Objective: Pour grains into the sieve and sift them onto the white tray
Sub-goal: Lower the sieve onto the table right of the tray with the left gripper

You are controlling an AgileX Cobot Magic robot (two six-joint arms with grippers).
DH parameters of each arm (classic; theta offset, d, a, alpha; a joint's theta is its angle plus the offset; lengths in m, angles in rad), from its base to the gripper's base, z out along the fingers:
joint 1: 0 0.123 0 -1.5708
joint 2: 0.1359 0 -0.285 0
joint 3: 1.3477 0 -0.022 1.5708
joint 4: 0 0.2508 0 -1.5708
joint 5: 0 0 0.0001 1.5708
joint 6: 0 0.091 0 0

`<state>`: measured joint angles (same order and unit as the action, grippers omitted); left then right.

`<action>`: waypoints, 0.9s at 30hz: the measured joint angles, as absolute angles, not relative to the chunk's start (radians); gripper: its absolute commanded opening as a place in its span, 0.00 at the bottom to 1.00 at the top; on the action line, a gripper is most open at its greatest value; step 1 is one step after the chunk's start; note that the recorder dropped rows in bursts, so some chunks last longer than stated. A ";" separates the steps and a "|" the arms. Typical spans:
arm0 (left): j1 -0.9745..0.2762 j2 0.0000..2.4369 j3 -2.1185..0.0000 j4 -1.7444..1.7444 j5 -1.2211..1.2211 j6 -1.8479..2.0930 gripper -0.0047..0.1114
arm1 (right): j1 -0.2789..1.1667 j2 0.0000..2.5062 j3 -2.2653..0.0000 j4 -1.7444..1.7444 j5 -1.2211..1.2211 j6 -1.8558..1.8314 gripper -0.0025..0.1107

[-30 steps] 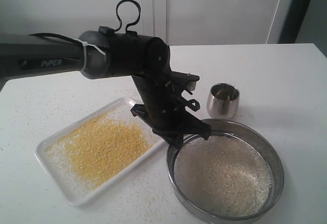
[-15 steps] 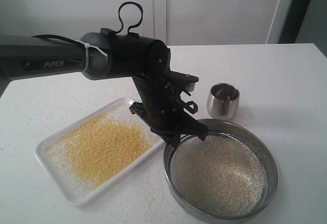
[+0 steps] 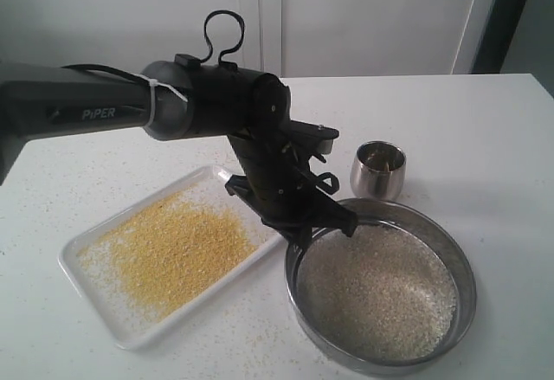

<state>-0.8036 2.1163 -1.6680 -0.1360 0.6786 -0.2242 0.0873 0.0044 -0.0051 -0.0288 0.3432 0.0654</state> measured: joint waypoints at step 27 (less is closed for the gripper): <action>-0.804 2.130 -1.675 -0.164 0.662 -0.224 0.52 | 0.087 0.004 -0.005 -0.029 0.343 0.065 0.02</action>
<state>-0.8036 2.1300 -1.6745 -0.1636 0.6619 -0.2244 0.0873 0.0044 -0.0051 -0.0288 0.3432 0.0654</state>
